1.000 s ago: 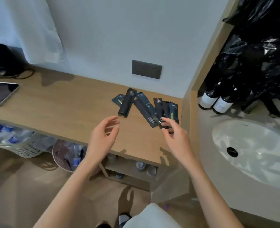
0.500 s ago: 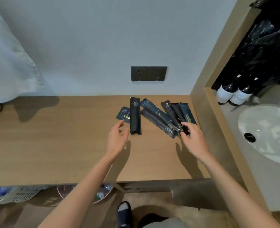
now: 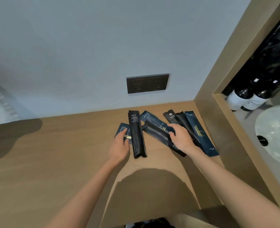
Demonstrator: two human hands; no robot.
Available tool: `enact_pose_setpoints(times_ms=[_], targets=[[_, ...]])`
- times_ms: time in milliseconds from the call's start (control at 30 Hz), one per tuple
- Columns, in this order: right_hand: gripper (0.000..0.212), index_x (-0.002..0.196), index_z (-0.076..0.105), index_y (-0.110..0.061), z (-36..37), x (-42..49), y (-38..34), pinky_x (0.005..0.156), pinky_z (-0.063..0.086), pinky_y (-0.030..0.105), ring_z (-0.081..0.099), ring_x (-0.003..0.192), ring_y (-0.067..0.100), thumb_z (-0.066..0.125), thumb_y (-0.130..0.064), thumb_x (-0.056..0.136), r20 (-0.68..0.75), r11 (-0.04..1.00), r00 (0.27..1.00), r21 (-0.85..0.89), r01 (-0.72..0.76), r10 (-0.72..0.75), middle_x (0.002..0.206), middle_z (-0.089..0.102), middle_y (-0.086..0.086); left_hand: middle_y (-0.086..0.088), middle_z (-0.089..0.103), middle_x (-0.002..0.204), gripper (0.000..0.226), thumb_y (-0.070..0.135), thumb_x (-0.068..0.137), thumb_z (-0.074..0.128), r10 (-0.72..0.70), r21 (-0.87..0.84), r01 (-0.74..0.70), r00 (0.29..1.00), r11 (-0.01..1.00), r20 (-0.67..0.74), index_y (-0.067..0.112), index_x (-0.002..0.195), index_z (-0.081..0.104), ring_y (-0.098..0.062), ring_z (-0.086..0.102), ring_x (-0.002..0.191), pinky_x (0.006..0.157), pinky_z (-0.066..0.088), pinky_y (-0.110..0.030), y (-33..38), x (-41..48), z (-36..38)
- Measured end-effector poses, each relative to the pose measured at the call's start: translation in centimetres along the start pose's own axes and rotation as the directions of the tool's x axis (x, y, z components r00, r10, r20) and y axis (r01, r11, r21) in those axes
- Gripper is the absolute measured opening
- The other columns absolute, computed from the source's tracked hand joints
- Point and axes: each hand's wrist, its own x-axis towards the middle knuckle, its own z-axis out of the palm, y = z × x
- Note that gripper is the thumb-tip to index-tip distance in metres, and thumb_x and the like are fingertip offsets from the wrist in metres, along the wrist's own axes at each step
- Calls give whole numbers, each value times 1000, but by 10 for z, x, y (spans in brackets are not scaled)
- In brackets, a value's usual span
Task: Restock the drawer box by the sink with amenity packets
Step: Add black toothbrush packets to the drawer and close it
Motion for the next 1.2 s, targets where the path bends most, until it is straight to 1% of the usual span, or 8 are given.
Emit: enact_pose_setpoints(times_ms=[167,267,500,700,800,867,967,1200], targets=[[41,134,52,-8,12,44,2,109,39,39,49,126,27,56,-10,93,65,997,997,-70,-26,30,133,56,10,-8,26,156,64,0,91,50,30,235,-48,996,971,82,12,149,26,-25,23,144,117,21,-34,-24,33,2],[43,131,56,-10,17,58,6,106,41,41,50,123,28,63,-15,89,72,994,997,-104,-16,24,130,57,12,-4,11,161,76,15,89,60,6,422,-72,988,904,157,15,152,17,-28,6,148,119,16,-41,-32,47,3],[60,131,54,-14,21,71,4,106,39,47,44,127,29,78,-23,76,122,988,980,-48,-150,155,132,52,10,5,-4,162,103,37,80,72,-39,547,-129,958,827,284,25,153,1,-24,-9,148,117,14,-49,-24,67,-3],[56,126,57,-10,25,67,-5,106,37,44,38,127,31,77,-27,77,168,974,960,-24,-224,225,129,44,13,1,21,157,120,41,68,81,-19,593,-196,942,781,336,26,153,-2,-25,4,148,117,15,-52,-13,84,-9],[44,117,57,-8,21,59,-8,85,49,35,57,102,24,73,-25,80,150,967,963,90,-238,223,116,58,11,0,33,149,123,44,63,83,19,612,-210,953,762,304,25,153,1,-21,24,141,114,22,-45,-13,83,-10],[40,115,52,-8,12,53,-9,71,44,28,56,87,17,70,-26,84,145,965,967,130,-229,210,102,58,3,1,37,145,124,47,62,82,22,622,-202,958,756,285,25,153,1,-21,34,135,111,25,-40,-14,83,-9],[32,110,50,-10,-8,43,-7,61,40,23,57,83,15,68,-22,86,70,957,979,205,-203,193,96,55,-1,0,39,143,124,49,61,83,5,621,-169,966,765,257,24,153,3,-22,39,131,108,28,-37,-16,81,-9],[28,110,53,-16,-56,13,28,77,54,33,64,94,18,67,-19,86,-62,881,975,445,-163,211,106,64,-1,-3,45,137,127,41,58,87,-37,539,-50,988,841,150,21,153,5,-25,44,125,103,38,-41,-22,64,-11]])
